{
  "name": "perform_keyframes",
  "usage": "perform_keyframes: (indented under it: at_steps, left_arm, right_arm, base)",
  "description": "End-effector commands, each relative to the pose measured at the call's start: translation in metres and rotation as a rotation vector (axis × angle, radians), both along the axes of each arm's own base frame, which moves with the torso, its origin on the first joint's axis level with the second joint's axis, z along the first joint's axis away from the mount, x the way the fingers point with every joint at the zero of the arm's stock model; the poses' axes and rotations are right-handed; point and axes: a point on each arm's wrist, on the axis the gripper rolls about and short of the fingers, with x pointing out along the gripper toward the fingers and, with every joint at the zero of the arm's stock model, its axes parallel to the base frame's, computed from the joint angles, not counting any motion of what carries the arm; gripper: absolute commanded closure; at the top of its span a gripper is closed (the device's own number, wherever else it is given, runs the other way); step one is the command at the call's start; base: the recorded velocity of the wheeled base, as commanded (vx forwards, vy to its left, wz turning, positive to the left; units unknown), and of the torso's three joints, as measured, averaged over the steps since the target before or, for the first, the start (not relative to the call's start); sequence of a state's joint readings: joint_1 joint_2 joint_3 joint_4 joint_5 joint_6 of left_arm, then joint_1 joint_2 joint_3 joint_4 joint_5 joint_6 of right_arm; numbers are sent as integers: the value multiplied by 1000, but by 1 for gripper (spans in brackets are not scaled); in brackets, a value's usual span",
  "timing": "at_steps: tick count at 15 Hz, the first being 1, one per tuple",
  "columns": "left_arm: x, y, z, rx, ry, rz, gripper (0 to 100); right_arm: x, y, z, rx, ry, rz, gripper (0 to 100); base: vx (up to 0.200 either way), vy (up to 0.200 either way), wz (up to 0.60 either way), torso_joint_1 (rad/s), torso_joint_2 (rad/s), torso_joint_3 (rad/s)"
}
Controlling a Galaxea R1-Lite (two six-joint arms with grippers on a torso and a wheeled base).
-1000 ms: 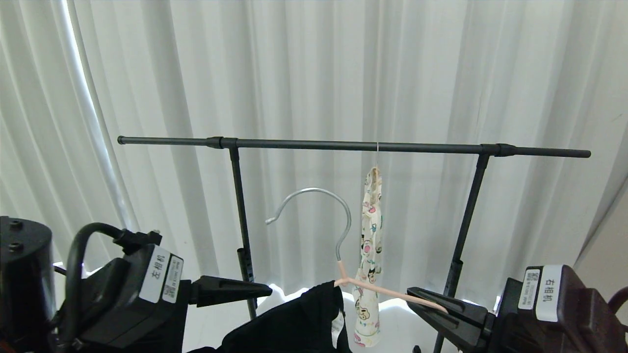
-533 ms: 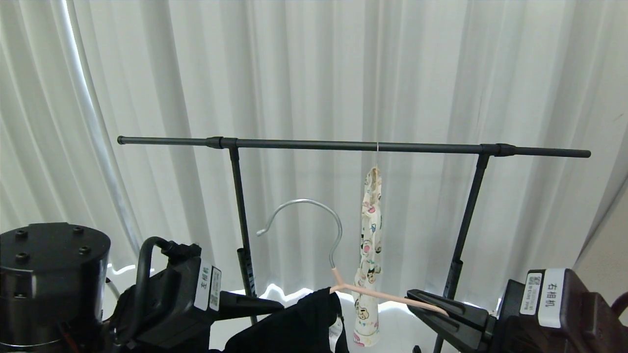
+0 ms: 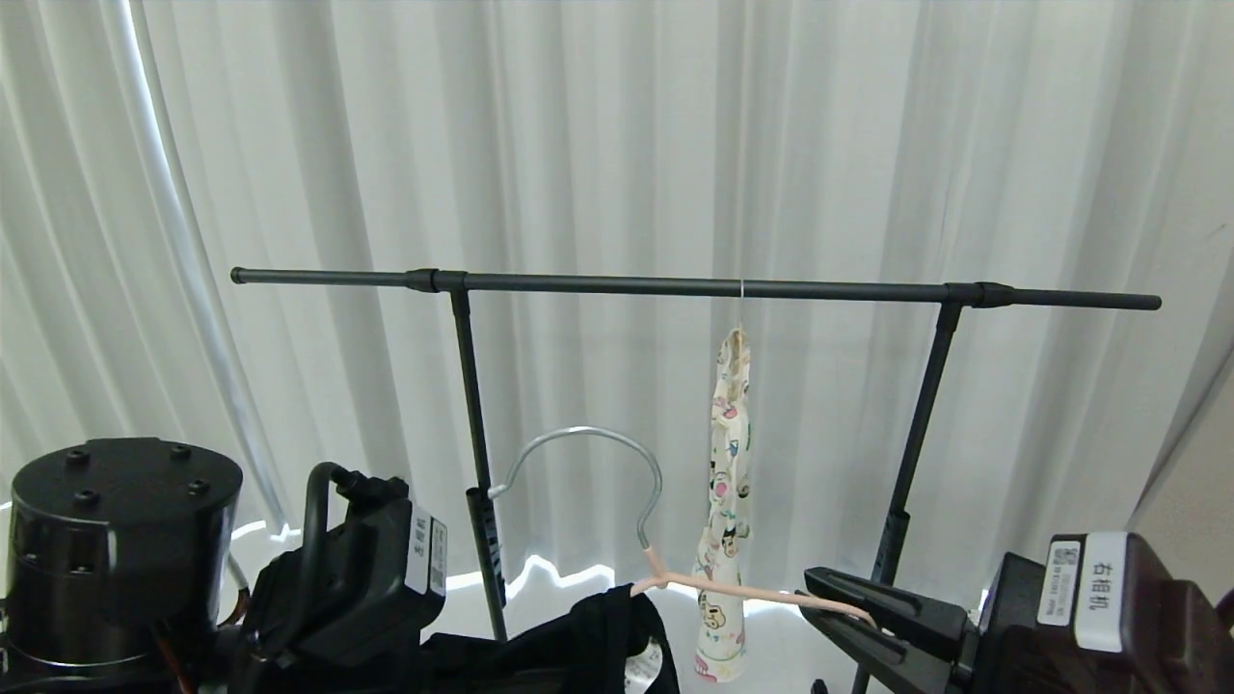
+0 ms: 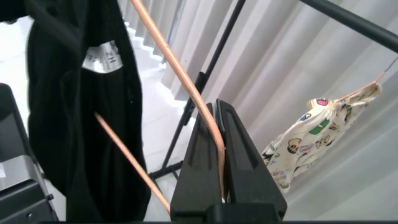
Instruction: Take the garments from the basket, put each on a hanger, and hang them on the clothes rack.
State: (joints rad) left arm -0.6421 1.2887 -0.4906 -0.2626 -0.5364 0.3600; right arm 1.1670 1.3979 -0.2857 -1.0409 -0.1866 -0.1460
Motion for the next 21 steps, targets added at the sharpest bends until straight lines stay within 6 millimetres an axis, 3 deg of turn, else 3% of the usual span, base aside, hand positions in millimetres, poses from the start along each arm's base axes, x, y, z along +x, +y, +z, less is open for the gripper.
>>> perform_keyframes:
  at_steps: [1, 9, 17, 21]
  left_arm:
    - [3, 2, -1, 10, -4, 36, 100]
    - [4, 9, -11, 142, -61, 259, 100]
    - [21, 17, -2, 172, -176, 525, 100]
    - [40, 16, 19, 124, -220, 583, 100]
  right_arm:
    - [-2, -2, -6, -31, 7, 5, 0]
    - [-2, -12, -19, -76, 31, -23, 0]
    - [5, -34, -41, -97, 167, -128, 0]
    - [3, -38, -49, -87, 240, -142, 0]
  base:
    - [0, 0, 0, 0, 0, 0]
    - [0, 0, 0, 0, 0, 0]
    - [0, 0, 0, 0, 0, 0]
    - [0, 0, 0, 0, 0, 0]
